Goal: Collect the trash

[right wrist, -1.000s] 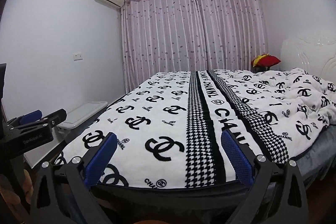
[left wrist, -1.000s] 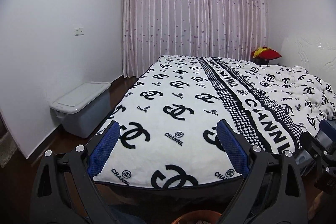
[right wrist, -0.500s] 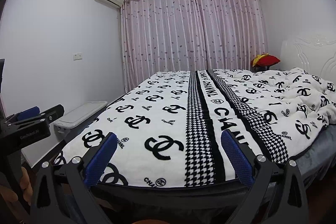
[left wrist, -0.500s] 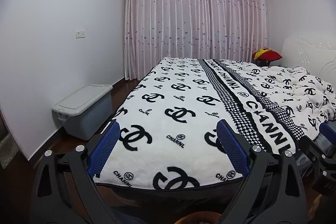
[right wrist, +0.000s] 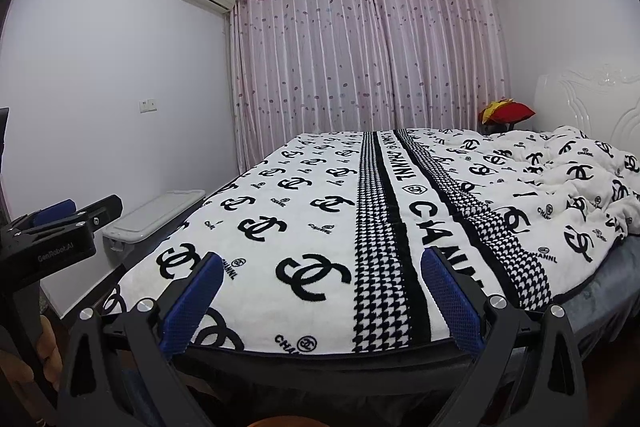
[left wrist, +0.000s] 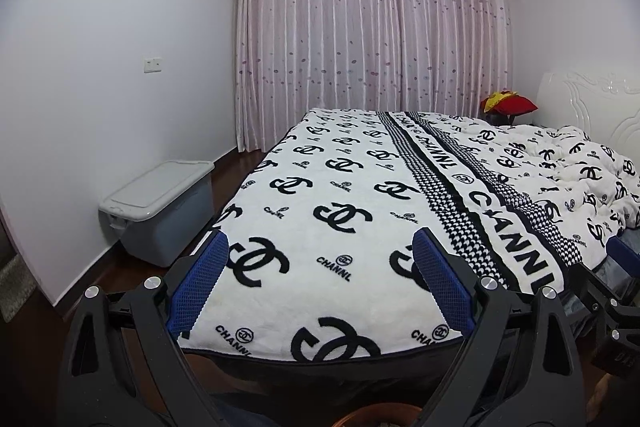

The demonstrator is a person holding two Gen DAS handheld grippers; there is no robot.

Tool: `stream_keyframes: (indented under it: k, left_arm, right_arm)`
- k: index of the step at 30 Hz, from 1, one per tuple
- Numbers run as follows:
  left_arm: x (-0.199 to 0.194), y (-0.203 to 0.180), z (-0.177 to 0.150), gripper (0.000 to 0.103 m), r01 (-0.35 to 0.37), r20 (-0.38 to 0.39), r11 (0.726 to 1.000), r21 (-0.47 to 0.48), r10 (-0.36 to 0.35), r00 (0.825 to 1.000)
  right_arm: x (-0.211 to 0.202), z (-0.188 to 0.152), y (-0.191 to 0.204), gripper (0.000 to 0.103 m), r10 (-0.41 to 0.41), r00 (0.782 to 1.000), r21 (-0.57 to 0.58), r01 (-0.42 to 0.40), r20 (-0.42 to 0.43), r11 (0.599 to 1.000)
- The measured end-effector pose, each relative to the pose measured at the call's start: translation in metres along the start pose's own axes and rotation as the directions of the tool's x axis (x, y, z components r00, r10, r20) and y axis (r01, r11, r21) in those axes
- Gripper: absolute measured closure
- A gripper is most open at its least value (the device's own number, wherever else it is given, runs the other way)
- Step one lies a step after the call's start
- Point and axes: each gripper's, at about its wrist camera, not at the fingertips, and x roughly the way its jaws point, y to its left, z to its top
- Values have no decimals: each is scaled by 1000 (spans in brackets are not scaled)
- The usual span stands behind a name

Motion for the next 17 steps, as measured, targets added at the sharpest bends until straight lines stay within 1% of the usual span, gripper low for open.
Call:
stream_keyframes:
  k: [17]
  left_arm:
    - [10,4,-5,12,2,-25,1000,5,-2,1000]
  right_arm:
    - [8,-4,-3,6,3,1000,3,-3,-18,1000]
